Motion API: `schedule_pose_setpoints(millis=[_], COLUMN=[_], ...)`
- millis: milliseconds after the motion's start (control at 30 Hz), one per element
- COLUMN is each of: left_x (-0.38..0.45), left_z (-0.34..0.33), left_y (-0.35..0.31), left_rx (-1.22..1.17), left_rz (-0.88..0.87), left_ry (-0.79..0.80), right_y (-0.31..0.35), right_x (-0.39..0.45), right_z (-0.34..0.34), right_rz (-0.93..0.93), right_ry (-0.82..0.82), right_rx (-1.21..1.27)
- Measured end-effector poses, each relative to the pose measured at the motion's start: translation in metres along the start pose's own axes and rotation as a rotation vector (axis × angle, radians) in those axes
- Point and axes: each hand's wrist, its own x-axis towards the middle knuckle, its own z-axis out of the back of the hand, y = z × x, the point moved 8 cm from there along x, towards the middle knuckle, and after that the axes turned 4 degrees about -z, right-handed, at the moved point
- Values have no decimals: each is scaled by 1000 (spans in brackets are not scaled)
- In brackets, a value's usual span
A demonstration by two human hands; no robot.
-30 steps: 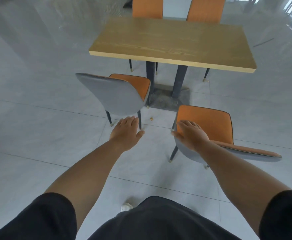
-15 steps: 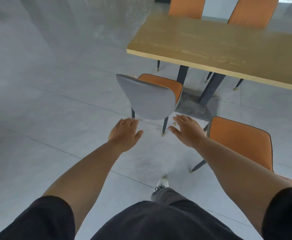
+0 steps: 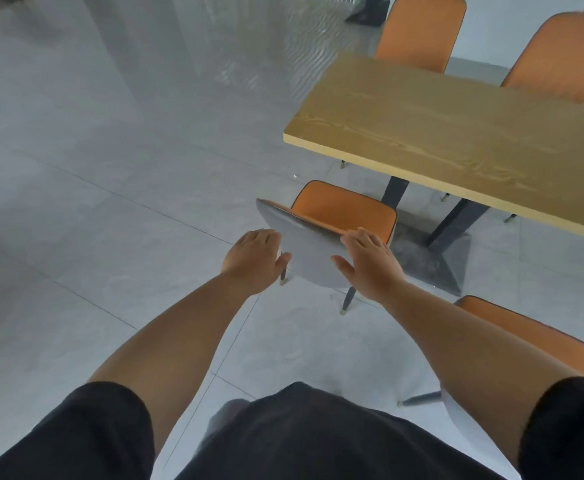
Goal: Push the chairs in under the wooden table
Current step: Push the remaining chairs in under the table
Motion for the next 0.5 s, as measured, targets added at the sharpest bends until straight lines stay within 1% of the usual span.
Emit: schedule_pose_setpoints(millis=[133,267,500], left_x=[43,91,149], left_z=[-11,-25,-53], left_y=[14,33,50], left_rx=[50,116,74], left_rz=[-81,-204,-513], left_ry=[38,91,210], right_y=[-9,-17,-20], right_x=[30,51,76], right_z=[-17,-43,-60], right_rz=[-83,-205,-434], right_ry=[49,118,134], right_rx=[-25,8,-13])
